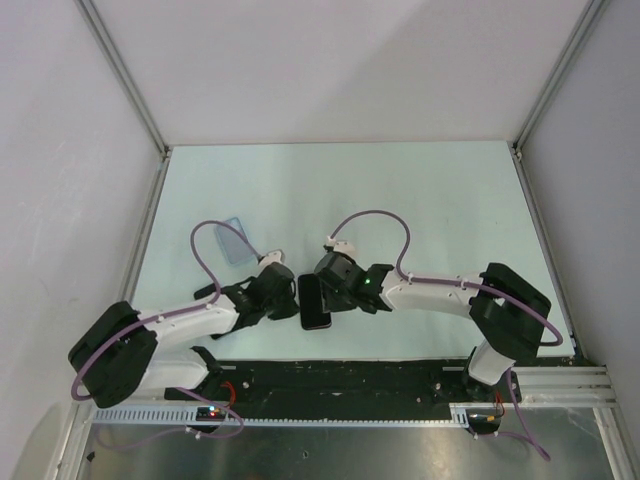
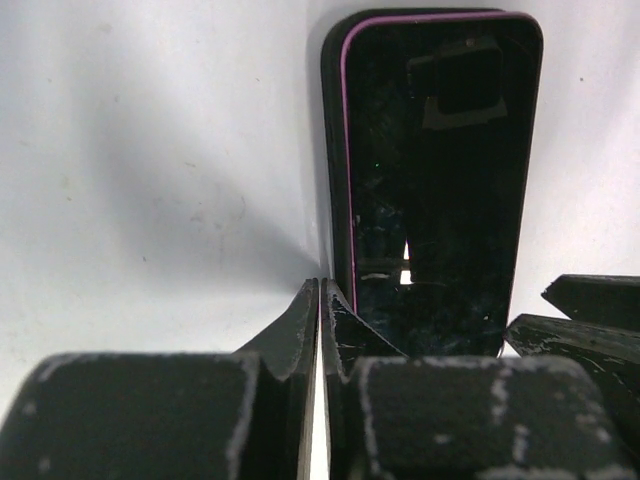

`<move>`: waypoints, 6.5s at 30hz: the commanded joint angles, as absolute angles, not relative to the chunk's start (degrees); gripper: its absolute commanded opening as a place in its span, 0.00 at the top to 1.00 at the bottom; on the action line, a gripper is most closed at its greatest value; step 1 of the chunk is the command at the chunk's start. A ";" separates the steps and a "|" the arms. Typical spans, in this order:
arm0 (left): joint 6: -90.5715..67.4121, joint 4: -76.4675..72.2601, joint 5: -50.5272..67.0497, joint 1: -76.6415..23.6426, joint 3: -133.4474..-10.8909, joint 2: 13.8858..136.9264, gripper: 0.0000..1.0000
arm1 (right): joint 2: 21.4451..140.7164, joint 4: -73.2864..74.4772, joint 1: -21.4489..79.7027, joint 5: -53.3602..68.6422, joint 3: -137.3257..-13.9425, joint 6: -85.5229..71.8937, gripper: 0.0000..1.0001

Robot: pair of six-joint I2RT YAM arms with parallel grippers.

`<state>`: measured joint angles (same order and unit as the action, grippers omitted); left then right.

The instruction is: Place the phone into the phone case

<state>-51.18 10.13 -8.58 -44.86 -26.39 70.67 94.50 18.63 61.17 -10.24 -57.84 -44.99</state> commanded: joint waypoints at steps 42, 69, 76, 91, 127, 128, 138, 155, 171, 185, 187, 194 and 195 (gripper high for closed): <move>-55.41 11.13 -6.16 -50.53 -22.39 68.13 0.98 | 93.03 19.65 63.86 -12.40 -53.91 -47.11 0.69; -55.83 11.16 -6.32 -52.35 -24.40 70.93 0.98 | 99.05 17.67 65.89 -7.89 -53.94 -47.72 0.97; -55.82 11.16 -6.49 -52.38 -24.60 71.11 0.98 | 100.95 18.78 66.77 -8.14 -53.96 -48.03 0.99; -54.25 15.14 -10.21 -52.25 -26.26 67.65 0.96 | 95.27 21.22 64.36 -11.72 -53.96 -45.13 0.91; -44.64 15.63 -9.09 -35.23 -41.81 83.73 0.97 | 105.96 8.77 47.63 2.86 -67.65 -29.61 0.73; -44.65 15.55 -8.98 -35.24 -41.86 84.01 0.97 | 106.20 8.87 47.68 2.84 -67.66 -29.61 0.74; -44.19 14.75 -8.15 -35.21 -43.53 86.51 0.97 | 107.87 10.49 47.88 1.37 -68.41 -29.80 0.78; -43.95 13.62 -7.59 -35.16 -45.09 89.11 0.97 | 112.58 15.88 50.81 -2.20 -71.59 -29.81 0.86; -44.03 13.27 -7.29 -35.13 -44.80 88.56 0.97 | 116.75 17.70 53.60 -2.45 -71.64 -31.98 0.88; -44.11 13.20 -7.24 -35.16 -44.73 88.30 0.97 | 119.16 17.90 55.16 -2.63 -71.24 -33.80 0.89; -44.12 13.19 -7.21 -35.16 -44.63 88.26 0.97 | 119.31 17.77 55.38 -2.70 -70.90 -34.03 0.89; -44.12 13.18 -7.17 -34.99 -44.45 88.32 0.97 | 116.84 15.19 55.03 -3.19 -66.77 -35.50 0.89; -44.12 13.18 -7.19 -34.94 -44.46 88.28 0.97 | 116.21 14.89 54.50 -3.17 -66.56 -35.28 0.89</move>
<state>-44.95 14.98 -7.11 -35.11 -43.46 88.20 114.67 5.78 52.58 -6.11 -71.55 -34.50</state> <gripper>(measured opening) 0.027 0.109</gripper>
